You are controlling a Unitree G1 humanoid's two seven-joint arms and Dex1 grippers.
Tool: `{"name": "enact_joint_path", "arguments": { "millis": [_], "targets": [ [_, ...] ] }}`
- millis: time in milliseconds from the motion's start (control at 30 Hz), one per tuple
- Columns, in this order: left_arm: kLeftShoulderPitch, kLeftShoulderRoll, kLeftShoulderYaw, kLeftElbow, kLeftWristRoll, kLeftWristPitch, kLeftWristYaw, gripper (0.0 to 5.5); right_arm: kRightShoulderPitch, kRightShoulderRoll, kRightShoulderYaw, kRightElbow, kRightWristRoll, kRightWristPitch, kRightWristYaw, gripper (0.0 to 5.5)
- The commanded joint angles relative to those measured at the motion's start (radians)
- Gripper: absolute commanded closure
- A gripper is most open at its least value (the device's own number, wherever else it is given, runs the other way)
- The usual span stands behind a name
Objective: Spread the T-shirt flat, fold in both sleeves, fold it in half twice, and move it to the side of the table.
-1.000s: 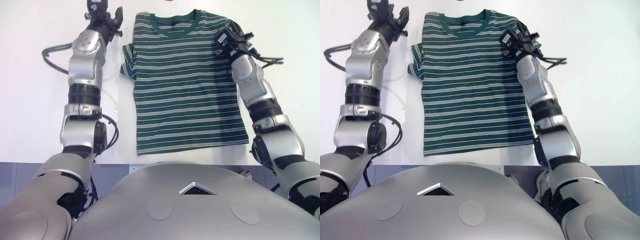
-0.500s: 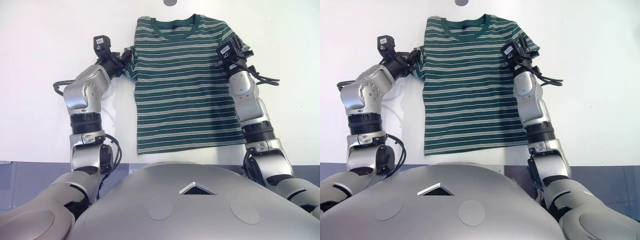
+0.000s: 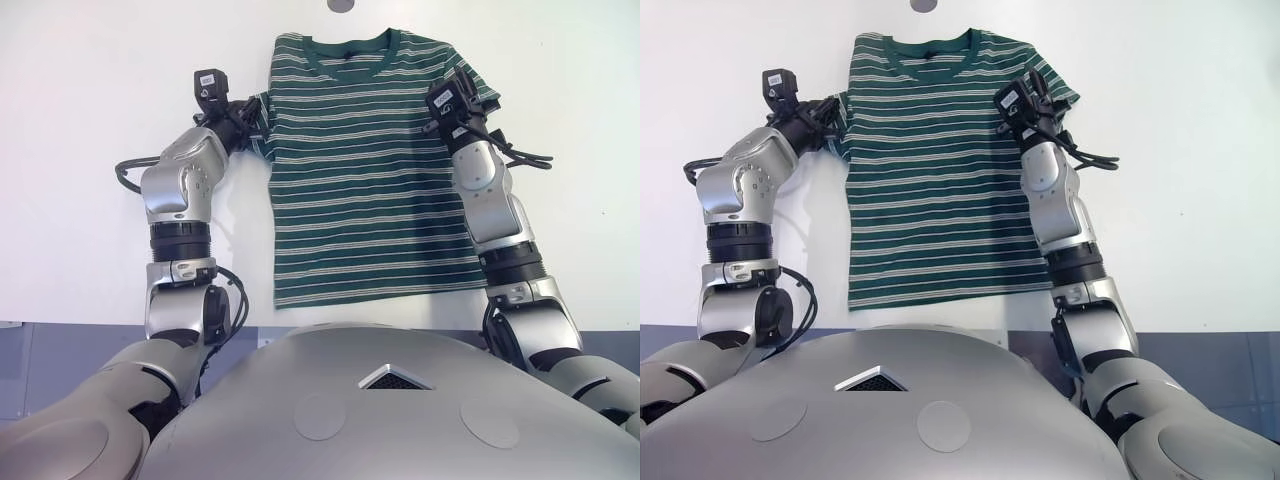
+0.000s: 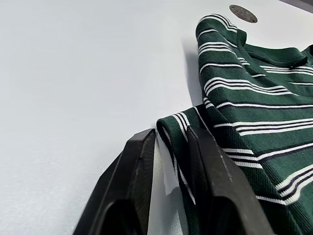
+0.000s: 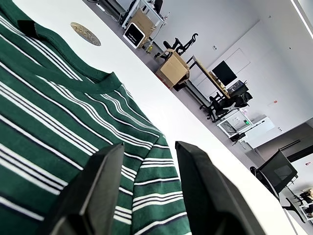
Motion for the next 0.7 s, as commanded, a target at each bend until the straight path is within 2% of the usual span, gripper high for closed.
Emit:
{"name": "enact_joint_path", "arguments": {
  "millis": [33, 133, 433, 700],
  "targets": [
    [0.018, -0.004, -0.007, 0.010, 0.011, -0.012, 0.001, 5.10, -0.029, 0.002, 0.000, 0.006, -0.003, -0.004, 0.010, 3.53],
    [0.013, 0.005, 0.011, 0.022, 0.035, -0.046, 0.037, 5.48, -0.031, 0.005, 0.001, 0.009, -0.003, -0.007, 0.007, 3.53],
    [0.006, 0.016, 0.027, 0.045, 0.073, -0.107, 0.079, 5.48, -0.029, 0.010, -0.002, 0.016, 0.000, -0.013, 0.000, 3.53],
    [0.018, 0.033, 0.071, 0.023, 0.128, -0.146, 0.182, 5.48, -0.020, 0.012, -0.004, 0.004, -0.004, -0.006, -0.002, 3.53]
  ]
}}
